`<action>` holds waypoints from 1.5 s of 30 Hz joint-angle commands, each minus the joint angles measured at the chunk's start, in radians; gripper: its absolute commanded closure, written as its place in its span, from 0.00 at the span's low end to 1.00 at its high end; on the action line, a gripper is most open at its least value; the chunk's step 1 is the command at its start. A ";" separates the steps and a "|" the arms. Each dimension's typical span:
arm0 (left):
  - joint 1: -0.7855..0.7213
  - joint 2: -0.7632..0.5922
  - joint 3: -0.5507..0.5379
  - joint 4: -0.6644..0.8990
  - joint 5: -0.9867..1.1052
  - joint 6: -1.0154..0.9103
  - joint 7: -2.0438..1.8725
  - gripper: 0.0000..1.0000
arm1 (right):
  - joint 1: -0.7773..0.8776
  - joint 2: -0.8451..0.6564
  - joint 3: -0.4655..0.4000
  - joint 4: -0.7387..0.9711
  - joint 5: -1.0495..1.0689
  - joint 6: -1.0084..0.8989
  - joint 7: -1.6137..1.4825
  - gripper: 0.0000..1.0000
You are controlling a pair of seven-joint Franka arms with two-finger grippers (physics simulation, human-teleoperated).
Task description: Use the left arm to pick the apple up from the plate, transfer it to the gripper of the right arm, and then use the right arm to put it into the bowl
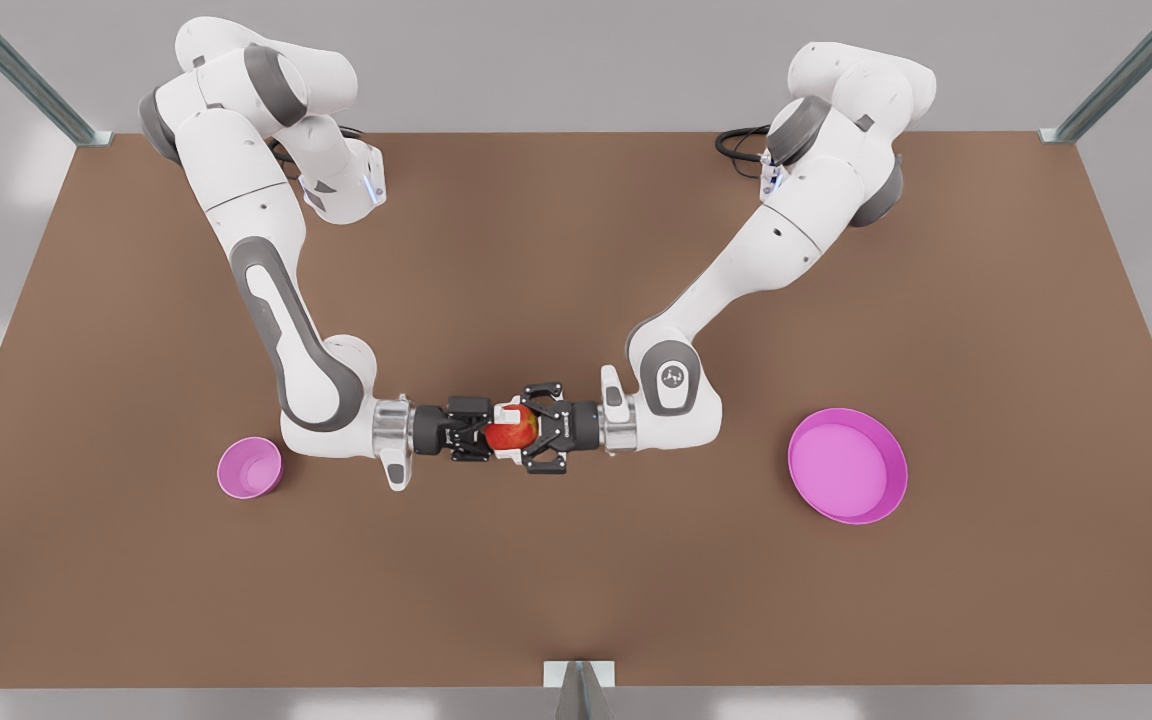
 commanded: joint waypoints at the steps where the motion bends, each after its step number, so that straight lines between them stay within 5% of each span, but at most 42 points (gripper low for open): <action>1: 0.000 -0.002 0.000 0.000 0.003 -0.003 0.012 0.23 | 0.001 -0.001 0.000 0.001 0.003 0.003 -0.072 0.12; 3: 0.000 -0.002 0.001 0.000 0.003 -0.003 0.013 0.24 | 0.002 -0.001 0.000 0.001 0.003 0.011 -0.072 0.20; 9: 0.000 -0.002 0.004 0.000 0.003 -0.003 0.012 0.23 | 0.002 -0.001 0.000 0.001 0.003 0.013 -0.072 0.21; 10: 0.000 -0.002 0.003 0.000 0.003 -0.003 0.010 0.06 | 0.001 -0.001 0.000 0.001 0.003 0.011 -0.072 0.21; 11: 0.000 0.000 0.003 0.000 0.003 -0.003 0.010 0.01 | 0.001 -0.001 0.000 0.001 0.001 0.011 -0.072 0.21; 21: 0.040 -0.011 0.000 -0.027 0.025 -0.017 0.006 0.00 | -0.010 -0.003 0.000 0.001 -0.007 0.000 -0.075 0.21; 29: 0.209 -0.132 -0.065 -0.288 0.049 -0.108 0.050 0.00 | -0.052 -0.003 -0.004 0.001 -0.068 -0.044 -0.075 0.21; 31: 0.367 -0.262 -0.060 -0.385 0.304 -0.196 -0.247 0.00 | -0.079 -0.003 -0.006 0.004 -0.105 -0.085 -0.068 0.21; 34: 0.517 -0.505 -0.056 -0.343 1.163 -0.352 -0.914 0.00 | -0.145 -0.001 -0.013 0.010 -0.187 -0.182 -0.046 0.21; 36: 0.517 -0.609 -0.048 -0.274 1.528 -0.563 -1.244 0.00 | -0.194 0.004 -0.016 0.020 -0.234 -0.247 -0.048 0.21; 39: 0.517 -0.656 0.010 -0.174 1.759 -0.832 -1.462 0.00 | -0.260 0.040 -0.027 0.057 -0.287 -0.346 -0.046 0.21; 40: 0.517 -0.696 0.079 -0.128 1.804 -0.898 -1.881 0.00 | -0.262 0.045 -0.062 0.085 -0.309 -0.401 -0.025 0.21; 43: 0.494 -0.778 0.145 -0.098 1.792 -0.918 -2.292 0.00 | -0.263 0.119 -0.161 0.191 -0.327 -0.566 -0.009 0.21; 44: 0.309 -0.839 0.417 -0.157 1.633 -0.893 -2.291 0.00 | -0.263 0.131 -0.191 0.218 -0.327 -0.622 0.007 0.21; 45: 0.227 -0.913 0.486 -0.285 1.612 -0.755 -2.301 0.00 | -0.263 0.158 -0.222 0.273 -0.329 -0.670 0.014 0.21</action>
